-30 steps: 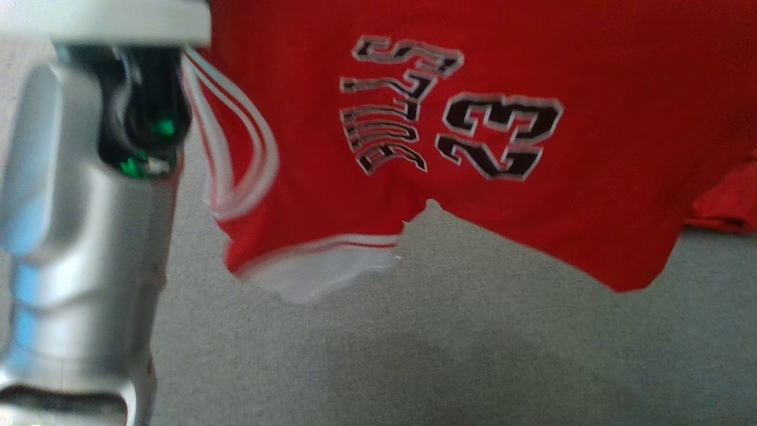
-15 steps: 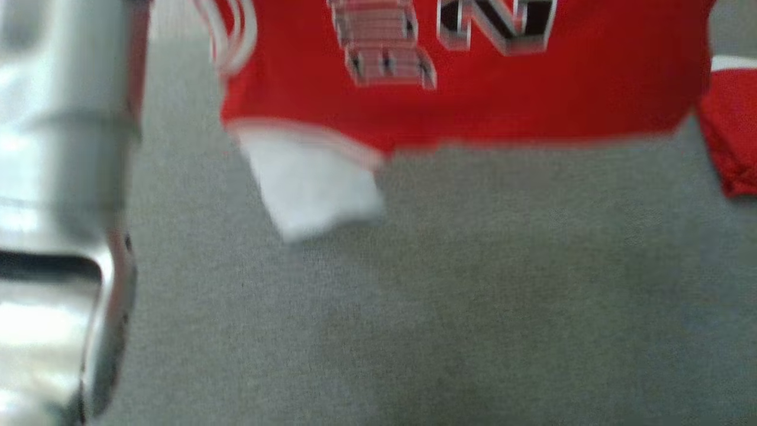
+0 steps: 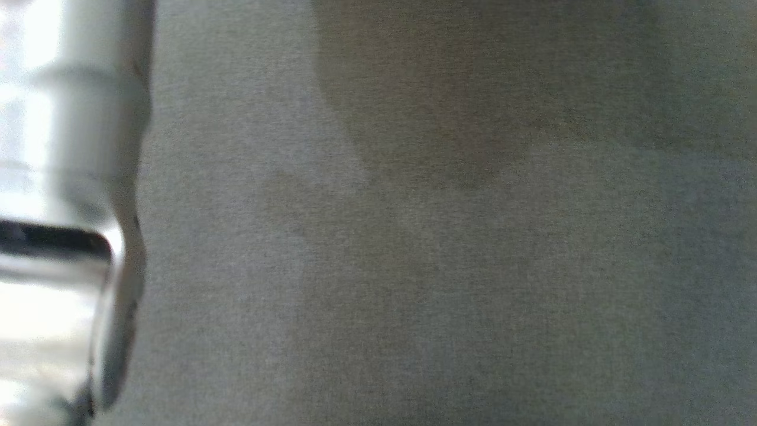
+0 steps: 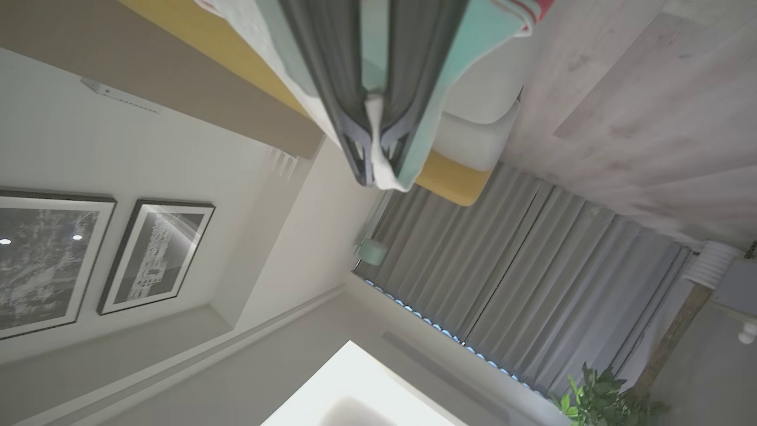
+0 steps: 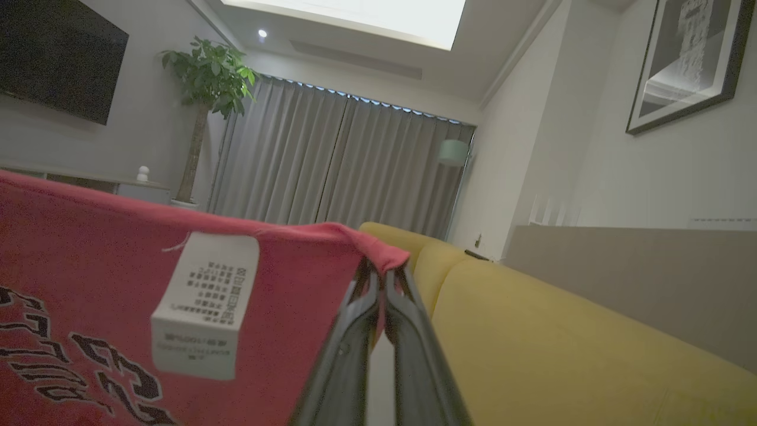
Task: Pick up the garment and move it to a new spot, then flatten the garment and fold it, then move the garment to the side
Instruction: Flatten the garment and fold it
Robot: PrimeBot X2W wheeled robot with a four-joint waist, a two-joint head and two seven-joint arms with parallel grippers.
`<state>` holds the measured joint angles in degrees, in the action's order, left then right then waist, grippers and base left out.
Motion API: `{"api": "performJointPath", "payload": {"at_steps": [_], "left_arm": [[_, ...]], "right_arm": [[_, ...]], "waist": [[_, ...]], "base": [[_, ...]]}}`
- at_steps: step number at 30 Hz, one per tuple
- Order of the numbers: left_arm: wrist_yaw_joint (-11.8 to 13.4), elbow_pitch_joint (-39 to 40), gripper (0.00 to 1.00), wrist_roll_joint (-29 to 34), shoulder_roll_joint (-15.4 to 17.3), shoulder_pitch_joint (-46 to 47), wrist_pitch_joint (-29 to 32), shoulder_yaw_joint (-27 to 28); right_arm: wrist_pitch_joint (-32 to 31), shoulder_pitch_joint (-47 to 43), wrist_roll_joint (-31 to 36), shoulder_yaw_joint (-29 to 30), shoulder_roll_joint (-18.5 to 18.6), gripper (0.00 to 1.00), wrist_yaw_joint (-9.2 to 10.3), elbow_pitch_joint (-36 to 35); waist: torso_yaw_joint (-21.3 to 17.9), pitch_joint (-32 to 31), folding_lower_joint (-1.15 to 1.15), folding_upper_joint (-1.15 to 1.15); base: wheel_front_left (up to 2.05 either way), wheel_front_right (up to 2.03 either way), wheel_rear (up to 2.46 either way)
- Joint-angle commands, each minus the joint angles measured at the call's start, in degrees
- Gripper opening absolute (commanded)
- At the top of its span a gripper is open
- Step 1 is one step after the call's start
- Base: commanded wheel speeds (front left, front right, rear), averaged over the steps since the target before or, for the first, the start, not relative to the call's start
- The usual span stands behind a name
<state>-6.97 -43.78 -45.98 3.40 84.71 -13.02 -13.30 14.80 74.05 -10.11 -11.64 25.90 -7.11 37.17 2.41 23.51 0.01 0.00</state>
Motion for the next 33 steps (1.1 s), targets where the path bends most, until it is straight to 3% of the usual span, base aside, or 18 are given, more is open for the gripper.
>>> {"api": "performJointPath", "payload": {"at_steps": [1, 9, 15, 25, 29, 33], "left_arm": [[-0.4, 2.2, 0.0, -0.8, 2.2, -2.6, -0.9, -0.5], [-0.5, 14.0, 0.0, -6.3, 4.6, -26.9, -1.7, -6.2], [-0.2, 23.8, 0.0, -4.4, 7.9, -47.9, -1.9, -7.6], [7.5, 40.0, 0.0, -1.5, 8.9, -77.7, -2.0, -7.4], [9.9, 44.9, 0.0, -1.9, 9.3, -83.7, -1.6, -7.1], [11.3, 47.1, 0.0, -1.8, 9.5, -84.1, -0.9, -7.0]], "right_arm": [[0.2, -3.9, -0.2, 0.7, 1.3, 0.0, -0.37, -1.5], [0.2, -24.6, -3.3, 5.2, 2.1, 0.0, -0.37, -7.1], [0.2, -42.3, -4.4, 7.6, 1.2, 0.0, -0.37, -15.3], [0.2, -66.0, -2.7, 11.1, -1.5, 0.0, -0.37, -26.3], [0.1, -71.8, -2.6, 12.1, -2.6, 0.0, -0.37, -29.2], [-0.1, -72.3, -3.9, 12.2, -2.8, 0.0, -0.37, -29.3]], "waist": [[1.3, -0.1, -0.01, 0.0], [2.3, -2.2, -0.01, 0.0], [1.2, -6.2, -0.01, 0.0], [-2.4, -10.2, -0.01, 0.0], [-3.2, -10.5, -0.01, 0.0], [-3.7, -9.4, -0.01, 0.0]], "base": [[0.0, 0.0, 0.0], [0.0, 0.0, 0.0], [0.0, 0.0, 0.0], [0.0, 0.0, 0.0], [0.0, 0.0, 0.0], [0.0, 0.0, 0.0]]}}
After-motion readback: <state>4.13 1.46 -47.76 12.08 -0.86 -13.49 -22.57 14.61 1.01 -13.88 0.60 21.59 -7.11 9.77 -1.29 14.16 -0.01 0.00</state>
